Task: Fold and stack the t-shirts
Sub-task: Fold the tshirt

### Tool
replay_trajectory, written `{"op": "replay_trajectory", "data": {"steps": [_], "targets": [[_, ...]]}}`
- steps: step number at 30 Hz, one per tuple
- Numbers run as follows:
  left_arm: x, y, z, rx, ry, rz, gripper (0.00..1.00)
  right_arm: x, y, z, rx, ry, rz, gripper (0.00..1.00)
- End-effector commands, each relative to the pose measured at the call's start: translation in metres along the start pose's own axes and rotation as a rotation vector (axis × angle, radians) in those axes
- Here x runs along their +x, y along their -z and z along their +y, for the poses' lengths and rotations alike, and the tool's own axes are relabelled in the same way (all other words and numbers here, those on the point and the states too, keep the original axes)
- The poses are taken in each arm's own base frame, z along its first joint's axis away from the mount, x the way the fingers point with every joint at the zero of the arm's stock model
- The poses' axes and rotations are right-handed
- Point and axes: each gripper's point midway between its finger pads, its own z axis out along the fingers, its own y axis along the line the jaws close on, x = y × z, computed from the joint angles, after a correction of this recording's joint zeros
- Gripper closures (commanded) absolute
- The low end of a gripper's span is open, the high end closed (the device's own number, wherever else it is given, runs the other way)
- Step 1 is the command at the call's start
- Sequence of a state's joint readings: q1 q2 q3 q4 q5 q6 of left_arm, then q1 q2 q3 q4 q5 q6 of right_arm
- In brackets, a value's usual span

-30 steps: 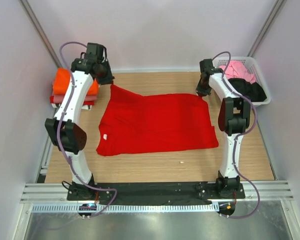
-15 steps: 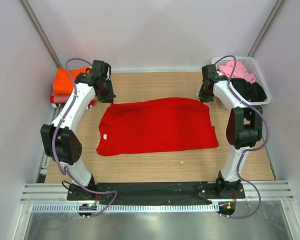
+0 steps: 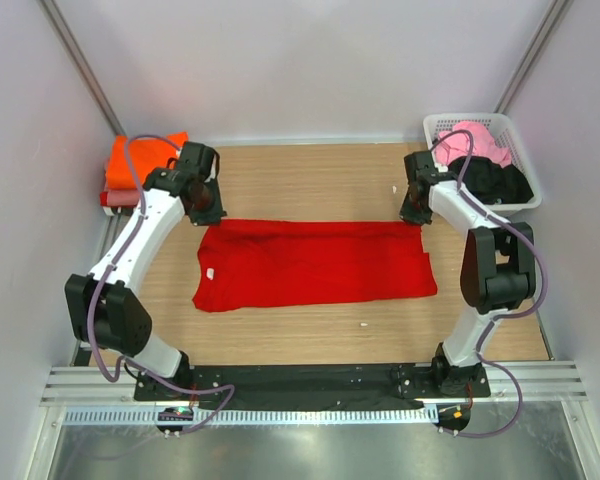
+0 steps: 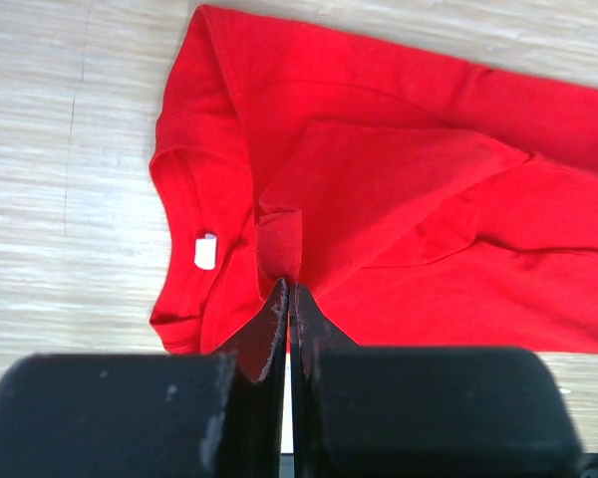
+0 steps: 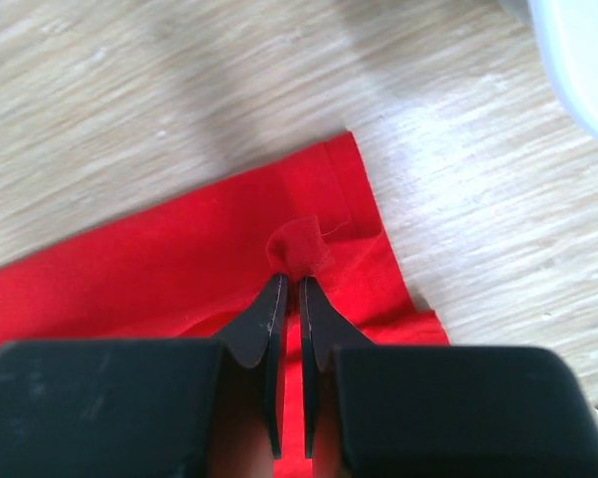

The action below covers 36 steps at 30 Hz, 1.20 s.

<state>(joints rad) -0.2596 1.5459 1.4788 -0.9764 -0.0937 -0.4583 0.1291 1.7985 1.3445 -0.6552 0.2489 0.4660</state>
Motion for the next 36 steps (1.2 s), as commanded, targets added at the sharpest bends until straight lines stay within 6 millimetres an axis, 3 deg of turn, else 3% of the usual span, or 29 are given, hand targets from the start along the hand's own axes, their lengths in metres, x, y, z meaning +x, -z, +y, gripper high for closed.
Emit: {"op": "replay_trajectory", "data": {"steps": [1,9,15,18,19,21,22,24,25,26,27,30,33,36], "targets": [[-0.001,0.006,0.005,-0.008,-0.022,-0.037,1.0,-0.022,0.022,-0.008,0.018,-0.021,-0.115,0.99],[0.018,0.012,0.013,-0.01,-0.023,-0.026,1.0,-0.007,0.019,-0.019,0.046,-0.013,-0.1,0.98],[0.049,0.012,0.025,-0.031,-0.004,0.027,1.0,0.013,0.016,-0.032,0.074,-0.022,-0.084,0.91],[0.076,0.01,0.035,-0.058,0.012,0.086,1.0,0.026,0.02,-0.048,0.122,-0.037,-0.092,0.56],[0.085,0.015,0.037,-0.058,0.014,0.103,0.97,0.023,0.028,-0.053,0.126,-0.05,-0.122,0.3],[0.099,0.017,0.041,-0.055,0.027,0.128,0.85,0.019,0.036,-0.064,0.173,-0.062,-0.158,0.04],[0.102,0.024,0.043,-0.052,0.032,0.12,0.7,0.016,0.044,-0.067,0.183,-0.064,-0.171,0.0],[0.106,0.031,0.045,-0.048,0.043,0.106,0.6,0.004,0.056,-0.067,0.18,-0.073,-0.206,0.0],[0.106,0.04,0.046,-0.041,0.048,0.086,0.5,-0.003,0.066,-0.066,0.164,-0.081,-0.227,0.0],[0.105,0.044,0.047,-0.043,0.052,0.073,0.24,-0.006,0.07,-0.064,0.148,-0.086,-0.235,0.0],[0.102,0.048,0.049,-0.046,0.059,0.051,0.01,-0.006,0.073,-0.056,0.103,-0.083,-0.231,0.0],[0.098,0.05,0.047,-0.026,0.077,0.003,0.0,-0.001,0.081,-0.03,-0.045,-0.071,-0.218,0.04],[0.096,0.04,0.034,0.032,0.123,-0.002,0.0,0.005,0.08,0.013,-0.234,-0.03,-0.22,0.12],[0.092,0.02,0.023,0.076,0.185,-0.034,0.0,0.033,0.07,0.059,-0.385,0.064,-0.117,0.16]]}}
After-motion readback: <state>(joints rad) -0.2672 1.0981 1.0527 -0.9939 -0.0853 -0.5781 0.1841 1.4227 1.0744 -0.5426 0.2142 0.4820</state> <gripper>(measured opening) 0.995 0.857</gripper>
